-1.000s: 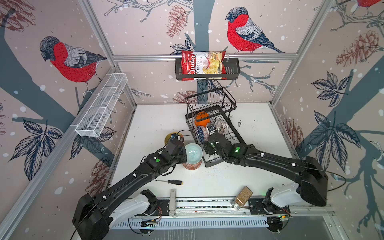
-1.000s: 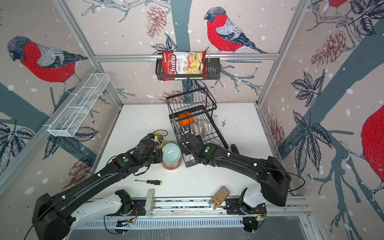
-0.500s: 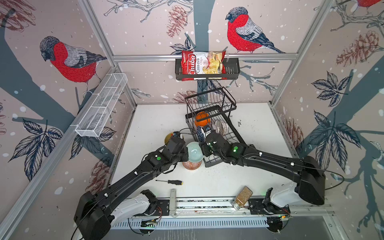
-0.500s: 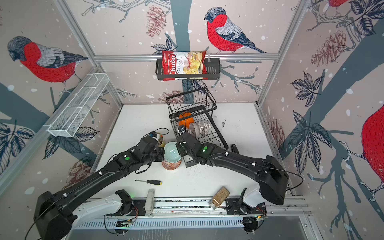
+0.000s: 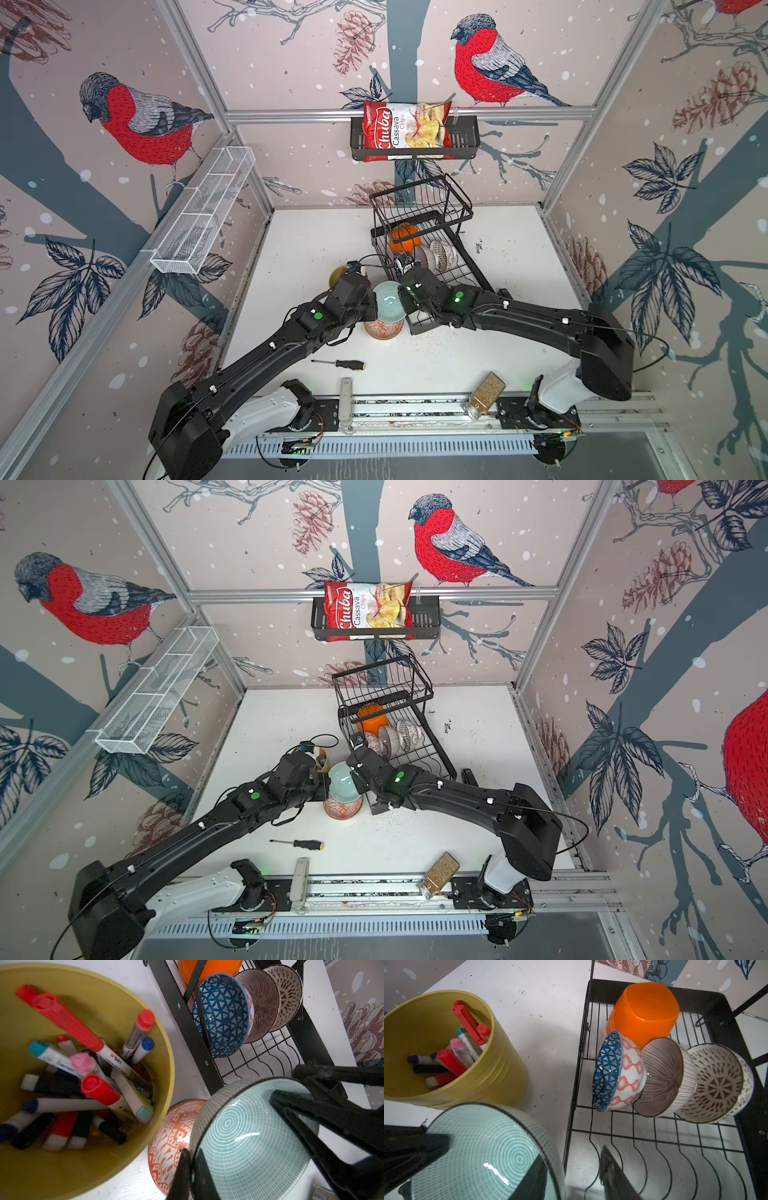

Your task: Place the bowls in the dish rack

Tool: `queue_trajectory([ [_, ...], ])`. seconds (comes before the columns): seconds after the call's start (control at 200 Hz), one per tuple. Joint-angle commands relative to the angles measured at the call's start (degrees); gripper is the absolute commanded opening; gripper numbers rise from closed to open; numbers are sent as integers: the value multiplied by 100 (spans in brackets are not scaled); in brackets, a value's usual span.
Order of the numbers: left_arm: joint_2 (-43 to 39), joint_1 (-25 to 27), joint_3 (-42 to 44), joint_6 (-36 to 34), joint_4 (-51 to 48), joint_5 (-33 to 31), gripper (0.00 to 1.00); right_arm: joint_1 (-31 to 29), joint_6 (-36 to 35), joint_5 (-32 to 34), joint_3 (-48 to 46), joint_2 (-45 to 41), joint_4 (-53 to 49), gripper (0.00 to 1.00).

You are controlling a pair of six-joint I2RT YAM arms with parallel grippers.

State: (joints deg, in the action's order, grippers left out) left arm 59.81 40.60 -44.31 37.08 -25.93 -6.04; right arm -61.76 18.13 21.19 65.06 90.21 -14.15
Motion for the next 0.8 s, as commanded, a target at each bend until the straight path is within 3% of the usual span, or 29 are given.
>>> queue_trajectory([
  [0.0, -7, -3, -27, -69, 374, 59, 0, 1, 33, 168, 42, 36, -31, 37],
  [0.575, 19, 1, 31, -122, 528, 24, 0, -21, 11, 321, 33, -22, -93, 6],
  [0.645, 13, 1, 28, -131, 536, 24, 7, -32, 6, 416, 25, -37, -138, 0],
  [0.79, -33, 1, 21, -157, 604, 46, 20, -30, 24, 737, 5, -106, -245, 0],
])
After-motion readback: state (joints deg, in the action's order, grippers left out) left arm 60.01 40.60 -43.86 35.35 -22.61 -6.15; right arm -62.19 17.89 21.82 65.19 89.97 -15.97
